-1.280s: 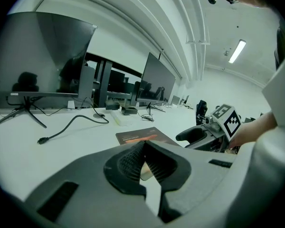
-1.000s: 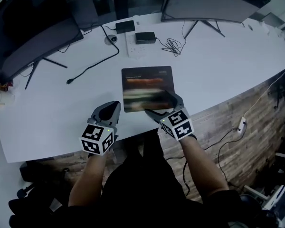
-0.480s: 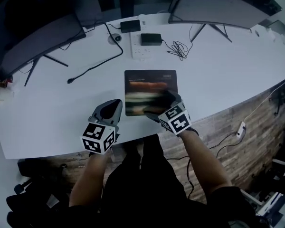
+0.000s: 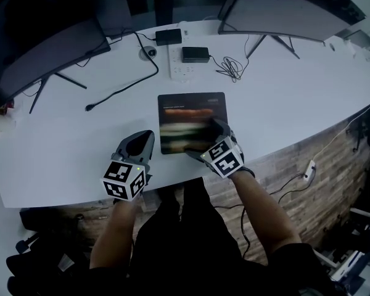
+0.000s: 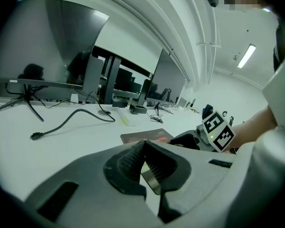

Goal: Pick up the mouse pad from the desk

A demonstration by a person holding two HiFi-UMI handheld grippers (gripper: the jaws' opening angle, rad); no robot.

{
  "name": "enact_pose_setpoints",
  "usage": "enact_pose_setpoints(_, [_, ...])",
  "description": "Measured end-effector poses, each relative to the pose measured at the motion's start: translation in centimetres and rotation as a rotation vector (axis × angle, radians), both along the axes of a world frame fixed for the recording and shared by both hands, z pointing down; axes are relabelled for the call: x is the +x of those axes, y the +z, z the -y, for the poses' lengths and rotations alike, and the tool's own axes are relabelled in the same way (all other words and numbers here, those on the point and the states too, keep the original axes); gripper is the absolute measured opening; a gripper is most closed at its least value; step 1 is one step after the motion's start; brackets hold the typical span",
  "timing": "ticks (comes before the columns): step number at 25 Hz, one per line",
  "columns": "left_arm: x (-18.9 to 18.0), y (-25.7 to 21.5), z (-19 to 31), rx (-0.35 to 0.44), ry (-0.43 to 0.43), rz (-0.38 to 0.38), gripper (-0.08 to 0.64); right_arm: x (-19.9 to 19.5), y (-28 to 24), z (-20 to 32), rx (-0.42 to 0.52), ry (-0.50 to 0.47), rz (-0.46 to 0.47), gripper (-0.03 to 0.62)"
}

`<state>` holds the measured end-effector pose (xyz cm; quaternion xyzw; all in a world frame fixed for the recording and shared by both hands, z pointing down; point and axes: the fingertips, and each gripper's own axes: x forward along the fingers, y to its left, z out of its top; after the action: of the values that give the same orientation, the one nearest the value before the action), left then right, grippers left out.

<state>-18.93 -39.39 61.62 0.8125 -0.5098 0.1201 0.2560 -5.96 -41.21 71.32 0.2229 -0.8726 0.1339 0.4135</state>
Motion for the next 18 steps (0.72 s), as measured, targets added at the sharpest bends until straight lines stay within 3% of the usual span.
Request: enact_pose_setpoints(18, [0.5, -1.6, -1.6, 0.017, 0.02, 0.003, 0.008, 0.3, -0.3, 0.1, -0.017, 0.001, -0.028, 0.52])
